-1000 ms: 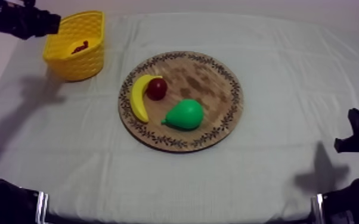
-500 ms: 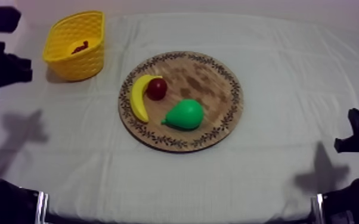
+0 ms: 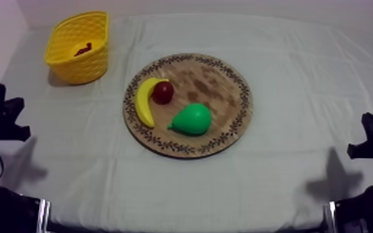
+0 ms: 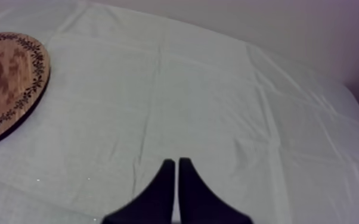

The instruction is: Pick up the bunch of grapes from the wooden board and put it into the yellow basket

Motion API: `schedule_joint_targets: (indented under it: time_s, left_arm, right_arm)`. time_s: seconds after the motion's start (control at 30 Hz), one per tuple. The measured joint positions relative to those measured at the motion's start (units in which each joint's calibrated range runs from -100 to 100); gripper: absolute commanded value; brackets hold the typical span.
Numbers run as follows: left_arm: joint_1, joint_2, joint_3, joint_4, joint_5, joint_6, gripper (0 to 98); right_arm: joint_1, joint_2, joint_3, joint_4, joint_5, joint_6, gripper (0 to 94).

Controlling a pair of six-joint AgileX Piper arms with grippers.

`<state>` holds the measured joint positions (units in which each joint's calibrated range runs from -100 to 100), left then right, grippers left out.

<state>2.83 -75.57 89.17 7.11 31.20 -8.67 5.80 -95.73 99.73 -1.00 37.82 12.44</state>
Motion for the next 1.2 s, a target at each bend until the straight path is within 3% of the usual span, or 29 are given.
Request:
schedule_joint_targets:
  time_s: [0.63,1.2]
  left_arm:
    - [-0.2,-24.1,8.6,-7.70,7.3,7.0,0.0]
    - [0.5,-24.4,8.7,-8.72,7.4,10.1,0.0]
  right_arm:
    - [0.0,0.0,0.0,0.0,0.0,0.0,0.2]
    - [0.0,0.0,0.0,0.0,0.0,0.0,0.2]
